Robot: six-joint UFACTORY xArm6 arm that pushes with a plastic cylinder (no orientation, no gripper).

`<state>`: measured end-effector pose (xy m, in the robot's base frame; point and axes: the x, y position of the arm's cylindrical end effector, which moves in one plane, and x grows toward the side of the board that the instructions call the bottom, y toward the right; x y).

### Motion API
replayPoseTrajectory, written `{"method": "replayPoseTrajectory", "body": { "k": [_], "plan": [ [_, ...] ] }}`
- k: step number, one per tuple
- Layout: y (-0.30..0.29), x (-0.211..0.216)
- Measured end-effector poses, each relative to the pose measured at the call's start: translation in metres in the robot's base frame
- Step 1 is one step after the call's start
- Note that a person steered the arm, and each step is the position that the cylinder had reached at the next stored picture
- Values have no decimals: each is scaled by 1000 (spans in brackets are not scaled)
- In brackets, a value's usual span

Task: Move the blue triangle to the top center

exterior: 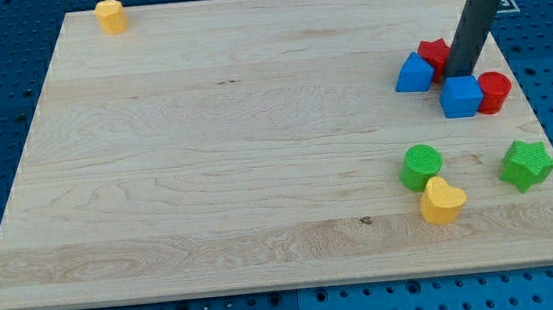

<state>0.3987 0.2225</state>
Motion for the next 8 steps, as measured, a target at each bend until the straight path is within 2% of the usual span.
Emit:
{"method": "replayPoseTrajectory", "body": {
  "k": [1, 2, 3, 6, 8],
  "plan": [
    [-17, 1],
    [-58, -5],
    [-90, -25],
    [-127, -95],
    [-191, -122]
  ]
}}
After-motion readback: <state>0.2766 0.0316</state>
